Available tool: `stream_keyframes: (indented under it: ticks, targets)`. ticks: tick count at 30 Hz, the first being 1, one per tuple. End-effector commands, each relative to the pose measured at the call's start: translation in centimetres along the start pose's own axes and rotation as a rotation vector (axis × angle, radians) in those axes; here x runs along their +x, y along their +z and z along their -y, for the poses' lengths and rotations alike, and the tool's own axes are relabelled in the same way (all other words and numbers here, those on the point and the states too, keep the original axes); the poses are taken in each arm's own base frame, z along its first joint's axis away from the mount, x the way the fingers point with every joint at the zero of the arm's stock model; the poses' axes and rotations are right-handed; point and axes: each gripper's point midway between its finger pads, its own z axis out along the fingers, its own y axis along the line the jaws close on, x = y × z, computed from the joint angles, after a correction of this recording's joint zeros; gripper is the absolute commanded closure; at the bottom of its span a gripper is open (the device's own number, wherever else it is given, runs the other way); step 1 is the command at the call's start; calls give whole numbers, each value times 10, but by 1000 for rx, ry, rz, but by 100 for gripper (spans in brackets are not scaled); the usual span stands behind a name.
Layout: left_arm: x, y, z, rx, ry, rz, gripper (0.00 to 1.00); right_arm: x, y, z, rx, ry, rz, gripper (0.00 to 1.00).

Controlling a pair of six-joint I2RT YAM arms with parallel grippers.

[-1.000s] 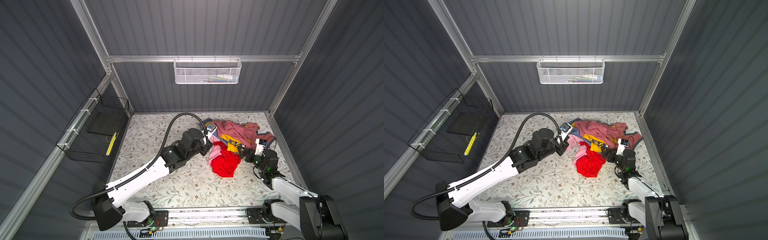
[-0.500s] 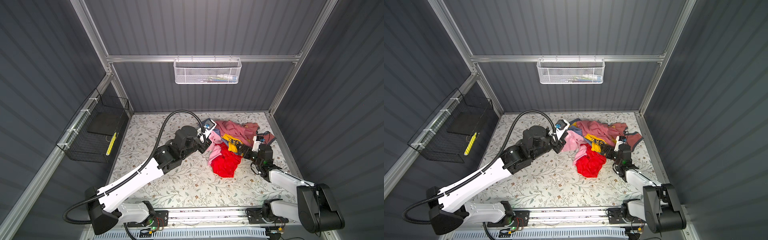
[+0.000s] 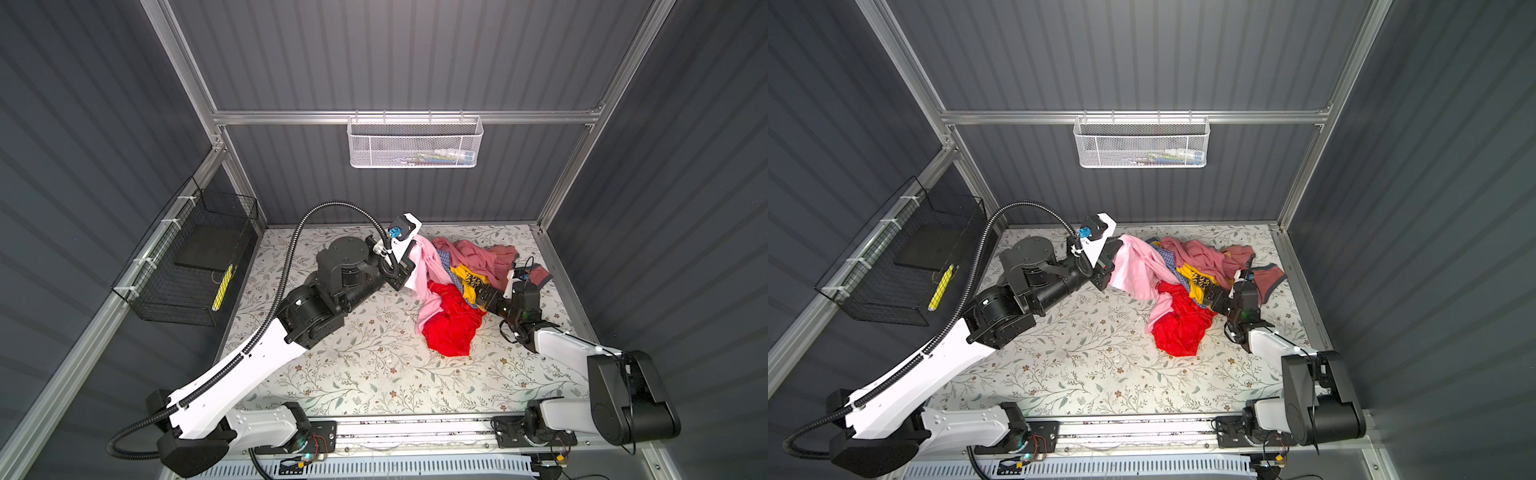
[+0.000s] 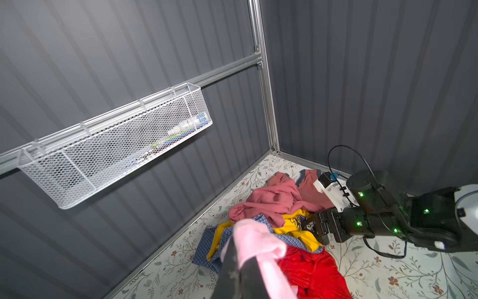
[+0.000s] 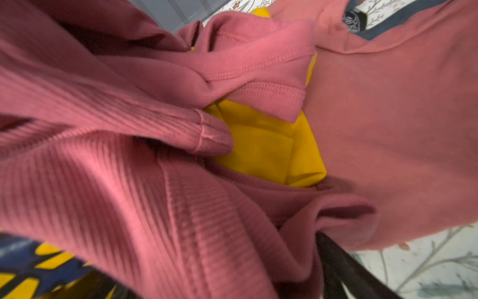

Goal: Pick out a specific cloth from the pile
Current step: 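Lift the light pink cloth upward out of the pile with the left gripper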

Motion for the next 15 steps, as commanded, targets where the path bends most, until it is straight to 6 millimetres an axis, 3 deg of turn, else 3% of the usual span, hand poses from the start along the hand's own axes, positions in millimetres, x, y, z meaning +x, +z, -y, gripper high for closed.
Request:
stream_keyframes:
  ticks: [1, 7, 15]
  targets:
    - [-69, -28, -24, -73, -12, 204, 100, 0, 3, 14, 87, 21, -9, 1]
    - [-89, -26, -34, -110, -5, 221, 100, 2, 8, 16, 100, 32, -27, 1]
    - [-125, -43, -55, -192, 36, 286, 100, 3, 8, 18, 113, 27, -31, 1]
